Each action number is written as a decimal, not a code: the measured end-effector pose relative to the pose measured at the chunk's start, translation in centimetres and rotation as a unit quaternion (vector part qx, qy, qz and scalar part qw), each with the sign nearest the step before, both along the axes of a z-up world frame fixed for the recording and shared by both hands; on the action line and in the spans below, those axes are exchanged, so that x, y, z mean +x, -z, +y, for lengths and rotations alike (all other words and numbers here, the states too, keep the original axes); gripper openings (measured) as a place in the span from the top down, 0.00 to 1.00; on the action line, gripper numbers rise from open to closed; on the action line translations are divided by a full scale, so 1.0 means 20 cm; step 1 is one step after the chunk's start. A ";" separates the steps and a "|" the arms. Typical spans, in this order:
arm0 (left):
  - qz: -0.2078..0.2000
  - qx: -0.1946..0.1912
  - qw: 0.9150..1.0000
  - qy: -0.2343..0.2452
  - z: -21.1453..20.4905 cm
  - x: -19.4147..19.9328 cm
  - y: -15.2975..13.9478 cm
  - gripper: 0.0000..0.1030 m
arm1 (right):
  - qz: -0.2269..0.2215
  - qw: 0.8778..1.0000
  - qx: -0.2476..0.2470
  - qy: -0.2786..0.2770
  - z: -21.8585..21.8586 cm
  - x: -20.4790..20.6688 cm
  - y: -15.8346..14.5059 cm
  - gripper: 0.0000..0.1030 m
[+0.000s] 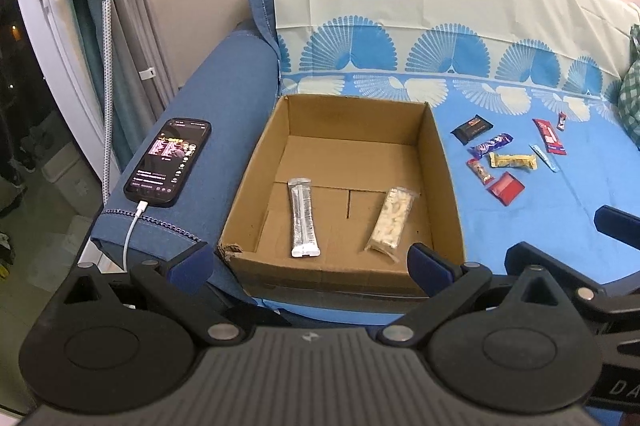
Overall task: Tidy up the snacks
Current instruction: 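Move both tools back over the remaining snacks on the sheet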
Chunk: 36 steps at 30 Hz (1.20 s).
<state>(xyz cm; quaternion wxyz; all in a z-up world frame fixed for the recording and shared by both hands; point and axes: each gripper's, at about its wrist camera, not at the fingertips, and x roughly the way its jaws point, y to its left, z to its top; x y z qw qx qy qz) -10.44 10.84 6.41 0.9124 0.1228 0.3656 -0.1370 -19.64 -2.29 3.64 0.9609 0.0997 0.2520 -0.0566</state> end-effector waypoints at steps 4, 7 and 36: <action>-0.002 0.005 1.000 -0.002 -0.01 0.00 -0.01 0.00 | -0.001 1.000 0.005 0.001 -0.01 0.00 0.01 0.01; -0.002 0.009 1.000 0.000 -0.03 0.00 -0.01 0.00 | 0.000 1.000 0.010 0.001 -0.03 0.00 0.02 0.01; 0.094 0.081 0.974 0.191 -1.54 0.71 0.34 0.00 | 0.053 0.961 0.036 0.268 -1.63 0.15 0.41 0.01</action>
